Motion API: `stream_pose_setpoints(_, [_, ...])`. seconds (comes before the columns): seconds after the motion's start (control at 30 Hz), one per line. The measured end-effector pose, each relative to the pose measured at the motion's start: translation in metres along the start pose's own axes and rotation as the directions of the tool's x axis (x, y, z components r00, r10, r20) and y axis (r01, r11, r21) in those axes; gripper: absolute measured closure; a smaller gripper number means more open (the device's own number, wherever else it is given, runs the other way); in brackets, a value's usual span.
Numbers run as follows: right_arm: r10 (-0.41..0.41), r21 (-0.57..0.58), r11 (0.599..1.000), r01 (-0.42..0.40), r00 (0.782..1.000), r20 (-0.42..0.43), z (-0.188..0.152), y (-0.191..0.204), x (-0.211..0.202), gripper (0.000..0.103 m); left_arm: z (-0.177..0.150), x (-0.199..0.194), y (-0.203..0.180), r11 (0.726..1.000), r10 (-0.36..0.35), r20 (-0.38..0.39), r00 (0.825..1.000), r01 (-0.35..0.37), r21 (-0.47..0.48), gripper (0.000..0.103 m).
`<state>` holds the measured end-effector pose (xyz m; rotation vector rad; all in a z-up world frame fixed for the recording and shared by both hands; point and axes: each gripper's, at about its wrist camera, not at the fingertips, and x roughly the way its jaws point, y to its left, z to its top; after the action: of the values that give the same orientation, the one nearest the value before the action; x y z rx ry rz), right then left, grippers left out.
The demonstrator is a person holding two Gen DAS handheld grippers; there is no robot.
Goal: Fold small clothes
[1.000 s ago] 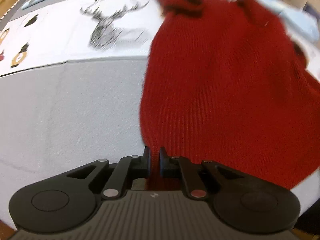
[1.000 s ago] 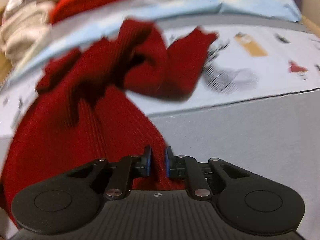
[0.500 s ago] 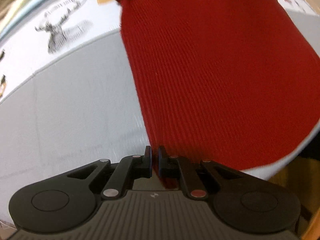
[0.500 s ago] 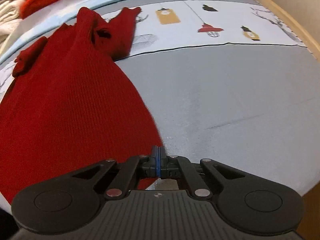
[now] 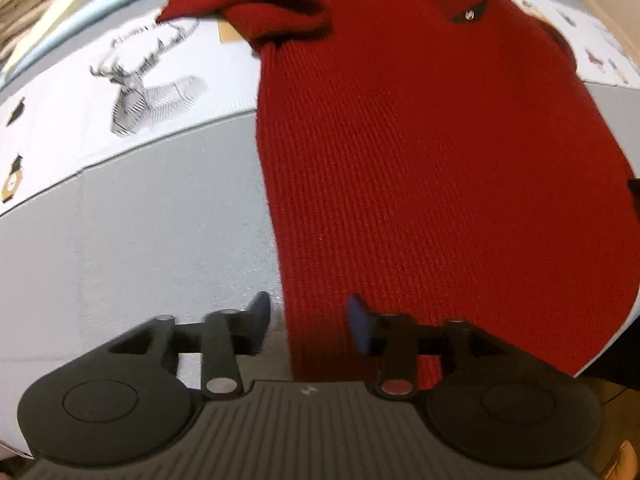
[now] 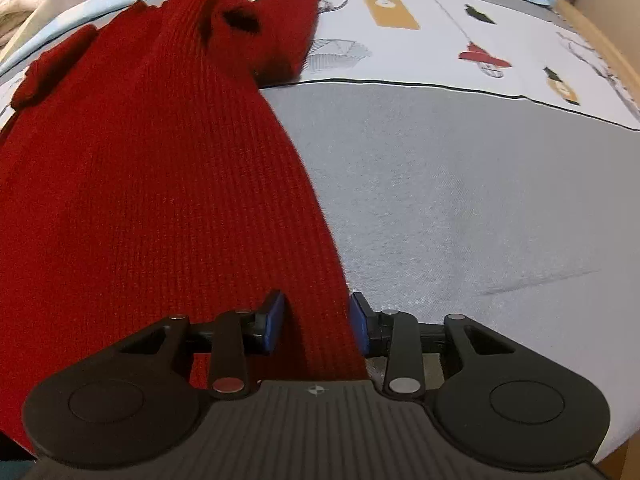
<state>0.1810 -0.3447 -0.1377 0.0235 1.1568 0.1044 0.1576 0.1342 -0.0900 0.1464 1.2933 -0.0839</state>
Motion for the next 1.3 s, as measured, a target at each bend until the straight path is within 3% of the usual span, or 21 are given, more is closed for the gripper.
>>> stream_pose_setpoints(0.07, [0.031,0.000,1.000,-0.031,1.000,0.000,-0.001,-0.003,-0.002,0.083,0.004,0.018,-0.010,0.999,0.022,-0.077,0.997,-0.020,0.029,0.056])
stream_pose_setpoints(0.13, [0.059,-0.008,0.998,-0.059,0.998,0.005,-0.003,-0.006,-0.005,0.086,-0.001,0.036,-0.005,0.998,0.040,-0.144,0.989,-0.031,0.063,0.072])
stream_pose_setpoints(0.2, [0.084,-0.008,0.996,-0.084,0.996,0.005,-0.004,-0.011,-0.006,0.088,-0.006,0.036,-0.008,0.995,0.019,-0.137,0.990,-0.005,0.098,0.091])
stream_pose_setpoints(0.27, [0.104,-0.011,0.994,-0.104,0.995,0.004,-0.006,-0.013,-0.009,0.090,-0.011,0.031,-0.010,0.992,0.018,-0.125,0.992,-0.002,0.125,0.096])
stream_pose_setpoints(0.43, [0.191,-0.046,0.980,-0.193,0.981,-0.042,-0.017,-0.008,-0.022,0.092,-0.034,0.022,-0.008,0.981,0.014,-0.163,0.987,0.018,0.192,0.097])
stream_pose_setpoints(0.57, [0.163,-0.128,0.976,-0.179,0.979,-0.123,-0.028,0.004,-0.022,0.091,-0.037,0.016,0.003,0.986,0.009,-0.168,0.986,0.019,0.168,0.091])
stream_pose_setpoints(0.63, [0.150,-0.119,0.980,-0.162,0.984,-0.100,-0.027,0.006,-0.027,0.090,-0.031,0.007,0.008,0.991,0.023,-0.115,0.993,-0.008,0.132,0.090])
stream_pose_setpoints(0.7, [0.147,-0.066,0.987,-0.147,0.989,-0.008,-0.019,0.001,-0.038,0.089,-0.018,-0.013,0.013,0.996,0.046,-0.003,0.999,-0.046,0.071,0.088])
stream_pose_setpoints(0.77, [0.166,0.025,0.985,-0.169,0.981,0.096,-0.008,-0.008,-0.048,0.089,-0.001,-0.035,0.021,0.999,0.021,0.103,0.995,-0.018,-0.033,0.088])
stream_pose_setpoints(0.83, [0.180,0.134,0.968,-0.212,0.960,0.213,0.002,-0.018,-0.058,0.089,0.021,-0.053,0.021,0.996,0.034,0.175,0.984,-0.018,-0.090,0.087])
stream_pose_setpoints(0.93, [0.180,0.230,0.935,-0.269,0.921,0.344,0.020,-0.025,-0.062,0.089,0.062,-0.078,0.005,0.990,0.086,0.305,0.948,-0.047,-0.131,0.084])
stream_pose_setpoints(1.0, [0.162,0.240,0.932,-0.272,0.904,0.396,0.032,-0.025,-0.059,0.089,0.089,-0.088,-0.002,0.980,0.103,0.386,0.917,-0.028,-0.196,0.070])
stream_pose_setpoints(1.1, [0.136,0.245,0.933,-0.263,0.889,0.436,0.050,-0.021,-0.050,0.089,0.108,-0.090,-0.007,0.953,0.174,0.495,0.851,-0.019,-0.304,0.069])
stream_pose_setpoints(1.13, [0.133,0.249,0.932,-0.263,0.889,0.438,0.062,-0.022,-0.044,0.085,0.118,-0.081,-0.010,0.948,0.205,0.492,0.846,-0.046,-0.315,0.069])
stream_pose_setpoints(1.2, [0.123,0.280,0.925,-0.259,0.897,0.424,0.075,-0.024,-0.029,0.065,0.141,-0.069,-0.019,0.924,0.277,0.405,0.872,-0.126,-0.361,0.069])
stream_pose_setpoints(1.23, [0.120,0.292,0.921,-0.257,0.902,0.415,0.078,-0.026,-0.021,0.056,0.142,-0.073,-0.019,0.921,0.259,0.404,0.877,-0.098,-0.378,0.069])
stream_pose_setpoints(1.3, [0.108,0.299,0.924,-0.240,0.912,0.396,0.096,-0.033,0.001,0.056,0.154,-0.069,-0.019,0.920,0.197,0.416,0.888,-0.020,-0.392,0.069])
